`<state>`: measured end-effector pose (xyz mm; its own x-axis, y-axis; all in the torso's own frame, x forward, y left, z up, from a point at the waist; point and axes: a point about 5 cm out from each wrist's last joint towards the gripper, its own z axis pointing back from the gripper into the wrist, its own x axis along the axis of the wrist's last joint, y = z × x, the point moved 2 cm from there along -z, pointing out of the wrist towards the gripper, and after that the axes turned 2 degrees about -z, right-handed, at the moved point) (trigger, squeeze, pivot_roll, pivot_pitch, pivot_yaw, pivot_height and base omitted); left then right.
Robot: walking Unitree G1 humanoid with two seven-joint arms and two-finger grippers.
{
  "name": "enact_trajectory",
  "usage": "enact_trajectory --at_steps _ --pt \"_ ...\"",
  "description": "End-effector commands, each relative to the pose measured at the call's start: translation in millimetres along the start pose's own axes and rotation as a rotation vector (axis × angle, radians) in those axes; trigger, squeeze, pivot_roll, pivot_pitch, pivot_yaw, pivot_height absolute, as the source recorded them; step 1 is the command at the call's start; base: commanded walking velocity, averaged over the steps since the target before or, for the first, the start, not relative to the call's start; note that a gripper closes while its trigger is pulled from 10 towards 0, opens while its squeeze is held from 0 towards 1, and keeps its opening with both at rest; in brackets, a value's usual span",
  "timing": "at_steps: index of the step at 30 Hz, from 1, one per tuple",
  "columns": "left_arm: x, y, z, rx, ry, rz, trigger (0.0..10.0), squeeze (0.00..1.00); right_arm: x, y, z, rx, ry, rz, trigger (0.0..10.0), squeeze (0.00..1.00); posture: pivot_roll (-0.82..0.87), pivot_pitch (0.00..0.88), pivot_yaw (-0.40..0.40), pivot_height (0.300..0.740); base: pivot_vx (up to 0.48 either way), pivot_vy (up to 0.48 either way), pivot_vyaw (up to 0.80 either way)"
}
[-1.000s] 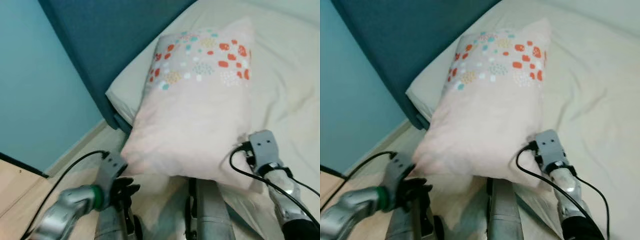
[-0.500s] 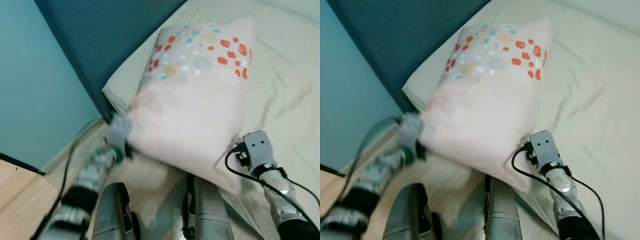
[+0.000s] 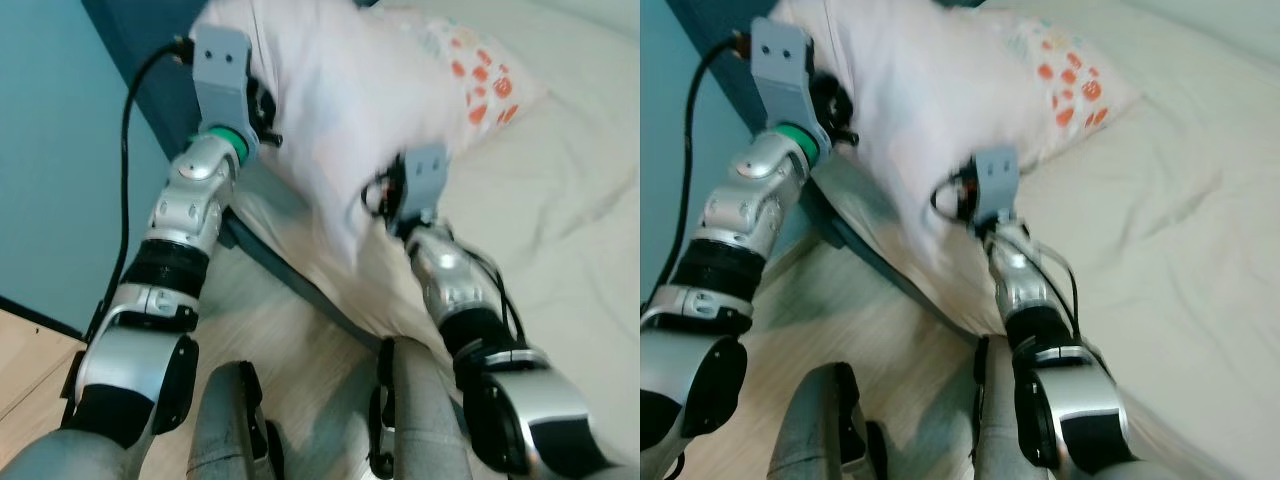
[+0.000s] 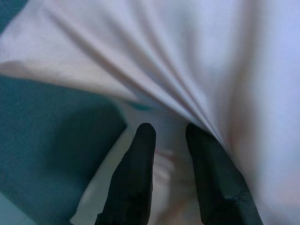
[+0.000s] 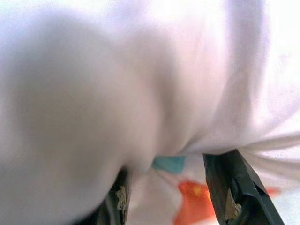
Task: Clean up the room
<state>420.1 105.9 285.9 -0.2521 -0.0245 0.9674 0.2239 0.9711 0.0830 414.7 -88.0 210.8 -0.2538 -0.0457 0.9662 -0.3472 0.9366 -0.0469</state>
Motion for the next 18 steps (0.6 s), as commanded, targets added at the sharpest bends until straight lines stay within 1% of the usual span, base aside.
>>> enact_trajectory --at_steps 1,2,3,5,6,7,8,9,10,11,12,13,15,16,17,18 --pt "-6.2 -11.1 0.1 -0.048 0.019 0.002 10.0 0.0 -5.7 18.4 -2.2 0.058 0.022 0.011 10.0 0.0 -0.05 0.137 0.109 0.589 0.0 0.0 0.0" --pt "-14.2 -9.6 5.0 -0.059 0.04 -0.004 10.0 0.0 -13.7 21.5 0.5 0.07 0.053 0.015 10.0 0.0 -0.05 0.136 0.102 0.589 0.0 0.0 0.0" --pt "-14.2 -9.6 5.0 -0.059 0.04 -0.004 10.0 0.0 -13.7 21.5 0.5 0.07 0.053 0.015 10.0 0.0 -0.05 0.136 0.102 0.589 0.0 0.0 0.0" --pt "-38.1 -7.9 18.9 -0.09 0.107 -0.043 10.0 0.0 -37.9 20.1 14.7 0.068 0.129 0.024 10.0 0.0 -0.05 0.143 0.097 0.589 0.0 0.0 0.0" --pt "-38.1 -7.9 18.9 -0.09 0.107 -0.043 10.0 0.0 -37.9 20.1 14.7 0.068 0.129 0.024 10.0 0.0 -0.05 0.143 0.097 0.589 0.0 0.0 0.0" --pt "-57.2 -6.3 29.6 -0.106 0.164 -0.047 10.0 0.0 -58.7 15.1 29.4 0.05 0.19 0.013 10.0 0.0 -0.05 0.147 0.096 0.589 0.0 0.0 0.0" --pt "-76.5 -5.6 42.8 -0.13 0.219 -0.065 10.0 0.0 -82.5 8.5 49.2 0.028 0.267 0.015 10.0 0.0 -0.05 0.15 0.094 0.589 0.0 0.0 0.0" --pt "-76.5 -5.6 42.8 -0.13 0.219 -0.065 10.0 0.0 -82.5 8.5 49.2 0.028 0.267 0.015 10.0 0.0 -0.05 0.15 0.094 0.589 0.0 0.0 0.0" --pt "-92.6 -5.6 54.9 -0.154 0.266 -0.081 10.0 0.0 -101.9 2.5 67.6 0.005 0.333 0.016 10.0 0.0 -0.05 0.154 0.093 0.589 0.0 0.0 0.0" --pt "-92.6 -5.6 54.9 -0.154 0.266 -0.081 10.0 0.0 -101.9 2.5 67.6 0.005 0.333 0.016 10.0 0.0 -0.05 0.154 0.093 0.589 0.0 0.0 0.0" --pt "-110.5 -5.4 68.3 -0.177 0.335 -0.102 10.0 0.0 -119.7 -4.8 88.2 -0.024 0.393 0.001 10.0 0.0 -0.05 0.156 0.094 0.589 0.0 0.0 0.0" --pt "-110.5 -5.4 68.3 -0.177 0.335 -0.102 10.0 0.0 -119.7 -4.8 88.2 -0.024 0.393 0.001 10.0 0.0 -0.05 0.156 0.094 0.589 0.0 0.0 0.0" --pt "-141.1 -2.1 96.1 -0.217 0.46 -0.16 10.0 0.0 -142.2 -23.9 125.7 -0.115 0.46 -0.025 10.0 0.0 -0.06 0.158 0.093 0.589 0.0 0.0 0.0" --pt "-141.1 -2.1 96.1 -0.217 0.46 -0.16 10.0 0.0 -142.2 -23.9 125.7 -0.115 0.46 -0.025 10.0 0.0 -0.06 0.158 0.093 0.589 0.0 0.0 0.0" --pt "-151.8 2.6 109.7 -0.226 0.505 -0.177 10.0 0.0 -144.5 -40.7 141.4 -0.197 0.454 -0.033 10.0 0.0 -0.06 0.157 0.095 0.589 0.0 0.0 0.0" --pt "-151.8 2.6 109.7 -0.226 0.505 -0.177 10.0 0.0 -144.5 -40.7 141.4 -0.197 0.454 -0.033 10.0 0.0 -0.06 0.157 0.095 0.589 0.0 0.0 0.0"
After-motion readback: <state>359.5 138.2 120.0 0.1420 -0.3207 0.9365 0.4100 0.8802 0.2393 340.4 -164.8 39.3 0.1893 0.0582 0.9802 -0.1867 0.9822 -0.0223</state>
